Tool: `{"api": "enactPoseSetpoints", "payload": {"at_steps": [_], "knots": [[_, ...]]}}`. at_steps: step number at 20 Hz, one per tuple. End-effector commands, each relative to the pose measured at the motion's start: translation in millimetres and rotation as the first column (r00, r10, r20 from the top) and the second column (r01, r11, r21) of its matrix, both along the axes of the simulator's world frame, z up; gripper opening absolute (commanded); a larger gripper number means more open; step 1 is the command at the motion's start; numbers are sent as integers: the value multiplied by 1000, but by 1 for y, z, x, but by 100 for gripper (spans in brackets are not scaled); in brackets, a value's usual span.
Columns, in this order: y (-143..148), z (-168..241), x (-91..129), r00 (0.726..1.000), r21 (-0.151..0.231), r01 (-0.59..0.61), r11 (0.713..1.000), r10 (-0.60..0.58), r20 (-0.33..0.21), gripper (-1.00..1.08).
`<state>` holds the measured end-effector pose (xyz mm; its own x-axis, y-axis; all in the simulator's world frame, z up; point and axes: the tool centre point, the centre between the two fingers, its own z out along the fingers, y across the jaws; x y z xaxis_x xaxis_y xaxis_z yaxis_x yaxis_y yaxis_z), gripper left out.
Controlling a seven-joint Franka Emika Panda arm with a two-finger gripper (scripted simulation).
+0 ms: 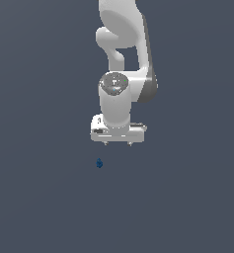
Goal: Pick up the object and move it to a goal position.
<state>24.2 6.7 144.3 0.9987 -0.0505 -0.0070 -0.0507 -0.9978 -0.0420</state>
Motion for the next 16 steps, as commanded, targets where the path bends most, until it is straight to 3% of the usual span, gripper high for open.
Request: {"api": "enactPoseSetpoints", "payload": {"at_steps": [1,9,16], "knots": [[-21,-12,10,999,-8,55,998,-55,0,100],[-74,-43,31,984,-34,181,983,-181,3,100],[-89,-52,35,977,-42,214,976,-214,5,100]]}}
